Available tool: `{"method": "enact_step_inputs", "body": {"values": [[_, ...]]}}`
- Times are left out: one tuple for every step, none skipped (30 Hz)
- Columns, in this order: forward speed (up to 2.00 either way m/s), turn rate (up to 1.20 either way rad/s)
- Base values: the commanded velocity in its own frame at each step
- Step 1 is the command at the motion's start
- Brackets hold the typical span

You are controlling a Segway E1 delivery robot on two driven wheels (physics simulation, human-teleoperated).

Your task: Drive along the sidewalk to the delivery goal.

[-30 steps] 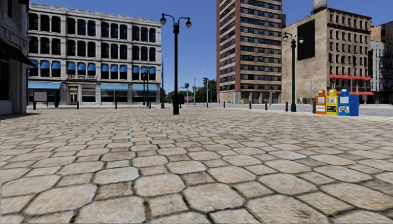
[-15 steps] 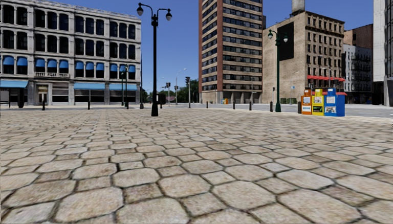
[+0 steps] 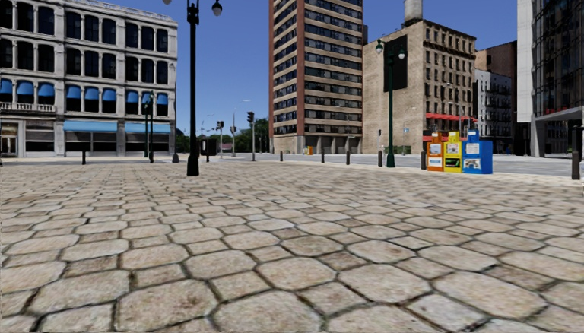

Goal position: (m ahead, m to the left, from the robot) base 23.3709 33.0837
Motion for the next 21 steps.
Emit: {"method": "enact_step_inputs", "body": {"values": [[2.00, -0.19], [2.00, 0.00], [2.00, 0.00], [2.00, 0.00], [2.00, 0.00], [2.00, 0.00], [2.00, 0.00], [2.00, 0.00], [2.00, 0.00], [2.00, 0.00], [2.00, 0.00], [2.00, 0.00], [2.00, 0.00], [2.00, 0.00], [2.00, 0.00], [2.00, 0.00], [2.00, 0.00], [2.00, 0.00], [2.00, 0.00], [2.00, 0.00], [2.00, 0.00]]}}
